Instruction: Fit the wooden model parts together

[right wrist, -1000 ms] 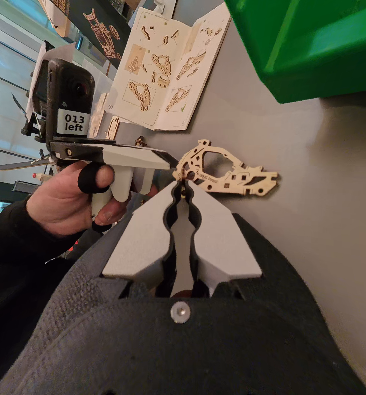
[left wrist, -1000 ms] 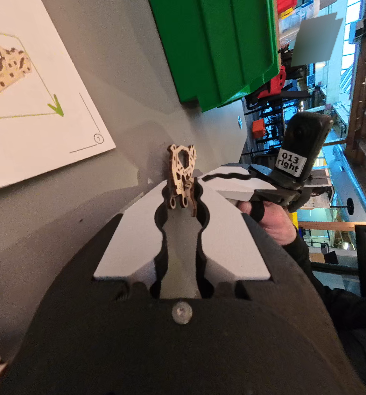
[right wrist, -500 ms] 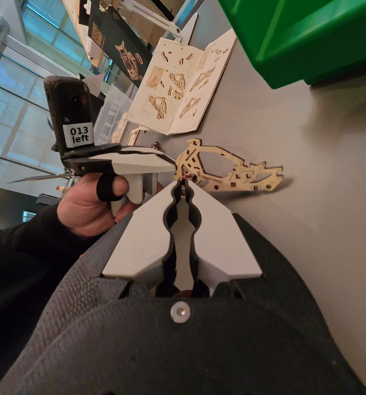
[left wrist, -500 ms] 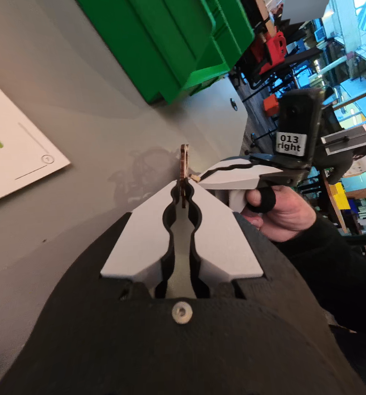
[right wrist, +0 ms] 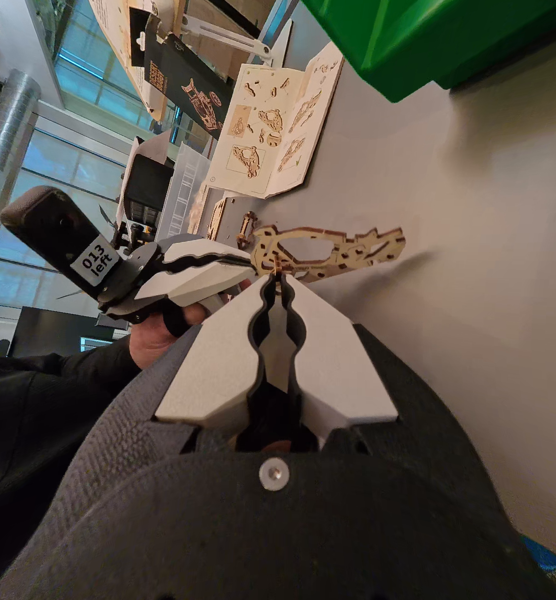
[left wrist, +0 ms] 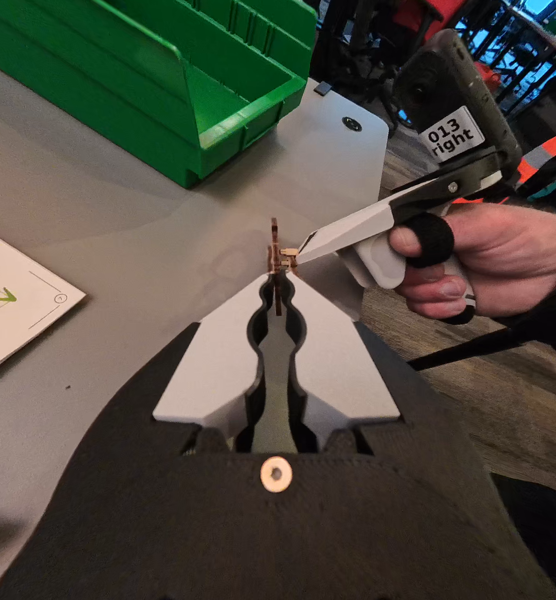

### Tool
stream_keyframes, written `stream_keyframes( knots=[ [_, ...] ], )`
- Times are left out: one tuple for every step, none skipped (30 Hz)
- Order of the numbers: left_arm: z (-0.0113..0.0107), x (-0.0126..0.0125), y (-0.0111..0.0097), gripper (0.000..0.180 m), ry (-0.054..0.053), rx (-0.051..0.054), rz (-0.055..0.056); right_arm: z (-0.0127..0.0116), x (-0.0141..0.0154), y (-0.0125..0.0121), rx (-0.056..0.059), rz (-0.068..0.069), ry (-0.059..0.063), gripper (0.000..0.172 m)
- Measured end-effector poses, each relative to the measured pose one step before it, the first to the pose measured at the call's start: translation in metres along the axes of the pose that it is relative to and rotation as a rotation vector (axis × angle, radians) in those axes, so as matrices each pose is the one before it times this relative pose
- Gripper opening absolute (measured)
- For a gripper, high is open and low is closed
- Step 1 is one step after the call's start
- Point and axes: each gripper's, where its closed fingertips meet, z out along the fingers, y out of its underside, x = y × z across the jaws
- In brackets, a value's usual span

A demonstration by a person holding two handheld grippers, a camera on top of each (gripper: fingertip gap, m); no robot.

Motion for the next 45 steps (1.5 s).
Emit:
stream_keyframes(
  knots=[
    [-0.00083, 0.00038, -0.00029, 0.001, -0.0079, 0.0053, 0.0187, -0.00092, -0.00063, 0.00019, 0.0031, 0.0053, -0.0005, 0.000],
    [-0.00007, 0.00103, 0.00054, 0.001, -0.0022, -0.0014, 0.0161, -0.00094, -0.00084, 0.00008, 0.0049, 0.0066, -0.0028, 0.000],
    [0.00028, 0.00159, 0.00096, 0.001, 0.0017, -0.0027, 0.0123, -0.00064, -0.00061, 0.00017, 0.0041, 0.0035, -0.0003, 0.000],
    [0.00015, 0.00083, 0.00052, 0.001, -0.0009, 0.0001, 0.0093, -0.00033, -0.00058, 0.00074, 0.0019, 0.0025, -0.0002, 0.000],
    [-0.00017, 0.00022, -0.00007, 0.001, -0.0036, 0.0040, 0.0077, -0.00018, -0.00046, 0.00066, 0.0015, 0.0033, 0.0010, 0.000],
    [-0.00002, 0.00044, 0.00030, 0.001, -0.0020, -0.0005, 0.0073, -0.00024, 0.00002, 0.00071, 0.0016, 0.0034, 0.0037, 0.000],
    [0.00010, 0.00080, 0.00065, 0.001, -0.0034, -0.0013, 0.0174, -0.00034, -0.00012, 0.00045, 0.0026, 0.0050, 0.0009, 0.001],
    [-0.00017, 0.00056, 0.00046, 0.001, -0.0093, 0.0009, 0.0266, -0.00051, -0.00029, 0.00033, 0.0029, 0.0091, -0.0031, 0.001],
    [-0.00002, 0.00101, 0.00051, 0.001, -0.0064, 0.0002, 0.0215, -0.00042, 0.00014, 0.00060, 0.0020, 0.0086, -0.0011, 0.000],
    [0.00034, 0.00121, 0.00132, 0.001, -0.0010, -0.0031, 0.0079, -0.00013, 0.00077, 0.00089, -0.0001, 0.0066, 0.0017, 0.001],
    [0.00030, 0.00086, 0.00144, 0.001, -0.0004, -0.0012, 0.0031, -0.00012, 0.00030, 0.00091, 0.0015, 0.0094, -0.0021, 0.000],
    [-0.00011, 0.00073, 0.00051, 0.001, -0.0003, 0.0043, 0.0044, -0.00013, -0.00014, 0.00060, 0.0028, 0.0109, -0.0060, 0.001],
    [-0.00001, 0.00077, 0.00079, 0.001, 0.0004, 0.0001, 0.0068, -0.00015, 0.00010, 0.00081, 0.0010, 0.0069, -0.0030, 0.001],
    [0.00033, 0.00066, 0.00183, 0.001, 0.0006, -0.0088, 0.0066, 0.00006, 0.00036, 0.00090, -0.0004, 0.0036, -0.0001, 0.001],
    [-0.00008, 0.00043, 0.00083, 0.001, 0.0002, -0.0011, 0.0032, -0.00002, 0.00012, 0.00069, 0.0003, 0.0044, -0.0012, 0.001],
    [-0.00022, 0.00076, 0.00031, 0.001, 0.0044, 0.0012, -0.0040, -0.00001, -0.00005, 0.00047, 0.0009, 0.0043, -0.0022, 0.001],
    [-0.00007, 0.00121, 0.00065, 0.001, 0.0082, -0.0039, -0.0104, 0.00008, 0.00034, 0.00072, -0.0012, 0.0003, 0.0006, 0.001],
    [0.00013, 0.00055, 0.00042, 0.001, 0.0043, -0.0024, -0.0063, 0.00011, 0.00025, 0.00059, -0.0005, -0.0016, -0.0004, 0.000],
    [-0.00002, -0.00055, 0.00055, 0.001, -0.0020, -0.0040, -0.0029, 0.00008, -0.00040, 0.00026, 0.0003, -0.0010, -0.0030, 0.001],
    [-0.00036, -0.00041, -0.00044, 0.003, -0.0011, 0.0023, -0.0007, -0.00001, -0.00046, 0.00010, 0.0014, -0.0035, -0.0027, 0.001],
    [-0.00048, -0.00031, -0.00068, 0.005, 0.0021, 0.0026, -0.0063, -0.00002, -0.00069, -0.00039, 0.0047, -0.0047, -0.0039, 0.000],
    [-0.00011, -0.00011, 0.00004, 0.008, 0.0040, -0.0014, -0.0082, 0.00007, -0.00029, 0.00011, 0.0016, -0.0010, -0.0024, 0.001],
    [-0.00010, -0.00077, 0.00053, 0.011, 0.0014, -0.0053, -0.0126, 0.00006, 0.00019, 0.00047, -0.0006, -0.0004, 0.0001, 0.001],
    [-0.00059, -0.00013, -0.00005, 0.011, 0.0053, -0.0002, -0.0108, 0.00006, -0.00004, 0.00034, 0.0005, -0.0031, 0.0003, 0.001],
    [-0.00043, -0.00011, 0.00024, 0.012, 0.0042, -0.0029, -0.0063, 0.00015, 0.00032, 0.00090, -0.0027, -0.0046, 0.0031, 0.001],
    [-0.00057, -0.00020, 0.00033, 0.013, 0.0022, -0.0035, -0.0048, -0.00013, 0.00038, 0.00093, -0.0024, -0.0042, 0.0034, 0.001],
    [-0.00147, 0.00015, -0.00083, 0.014, 0.0020, 0.0021, -0.0055, -0.00036, -0.00029, 0.00052, 0.0009, -0.0016, -0.0016, 0.001],
    [-0.00252, 0.00025, -0.00157, 0.016, 0.0044, 0.0031, -0.0097, -0.00072, -0.00032, 0.00043, 0.0014, -0.0009, -0.0023, 0.001],
    [-0.00408, -0.00024, -0.00232, 0.017, 0.0025, 0.0053, -0.0044, -0.00104, -0.00043, 0.00030, 0.0022, -0.0035, -0.0020, 0.001],
    [-0.00572, -0.00137, -0.00256, 0.018, -0.0032, 0.0053, 0.0039, -0.00093, -0.00058, 0.00055, 0.0004, -0.0063, -0.0015, 0.001],
    [-0.00733, -0.00253, -0.00196, 0.019, -0.0079, -0.0002, 0.0057, -0.00094, -0.00053, 0.00064, -0.0008, -0.0075, -0.0010, 0.001],
    [-0.00888, -0.00392, -0.00150, 0.020, -0.0122, -0.0005, 0.0068, -0.00098, -0.00121, 0.00018, 0.0026, -0.0062, -0.0065, 0.001],
    [-0.00985, -0.00435, 0.00016, 0.021, -0.0101, -0.0083, 0.0076, -0.00085, -0.00082, -0.00026, 0.0045, -0.0019, -0.0069, 0.001],
    [-0.01042, -0.00597, 0.00342, 0.022, -0.0196, -0.0244, 0.0096, -0.00072, 0.00029, 0.00005, 0.0022, -0.0004, -0.0017, 0.001],
    [-0.01087, -0.00717, 0.00469, 0.023, -0.0259, -0.0224, 0.0125, -0.00058, 0.00064, 0.00049, -0.0004, -0.0018, 0.0001, 0.001],
    [-0.01039, -0.00654, 0.00626, 0.026, -0.0232, -0.0240, 0.0118, -0.00043, 0.00051, 0.00058, 0.0009, -0.0013, -0.0012, 0.001],
    [-0.00876, -0.00512, 0.00983, 0.028, -0.0155, -0.0416, 0.0108, -0.00072, 0.00031, 0.00050, 0.0027, -0.0005, -0.0008, 0.001],
    [-0.00724, -0.00436, 0.01192, 0.031, -0.0127, -0.0494, 0.0064, -0.00094, 0.00021, 0.00082, 0.0006, -0.0040, 0.0010, 0.001],
    [-0.00579, -0.00315, 0.01064, 0.032, -0.0088, -0.0361, 0.0044, -0.00092, 0.00018, 0.00131, -0.0005, -0.0073, 0.0021, 0.001],
    [-0.00370, -0.00259, 0.00976, 0.032, -0.0103, -0.0322, 0.0041, -0.00124, -0.00010, 0.00129, 0.0024, -0.0048, 0.0002, 0.001],
    [-0.00093, -0.00165, 0.00947, 0.033, -0.0076, -0.0367, 0.0067, -0.00130, -0.00033, 0.00154, 0.0017, -0.0046, 0.0010, 0.001],
    [0.00169, -0.00008, 0.00825, 0.032, -0.0009, -0.0373, 0.0116, -0.00119, -0.00028, 0.00205, -0.0019, -0.0104, 0.0050, 0.001],
    [0.00276, -0.00084, 0.00325, 0.031, -0.0108, -0.0162, 0.0184, -0.00091, -0.00069, 0.00179, -0.0020, -0.0109, 0.0049, 0.001],
    [0.00360, -0.00063, -0.00081, 0.030, -0.0144, -0.0043, 0.0287, -0.00057, -0.00146, 0.00123, 0.0001, -0.0055, 0.0007, 0.001],
    [0.00497, 0.00006, -0.00252, 0.029, -0.0089, -0.0061, 0.0313, -0.00018, -0.00187, 0.00069, 0.0001, -0.0056, -0.0019, 0.001]
  ],
)
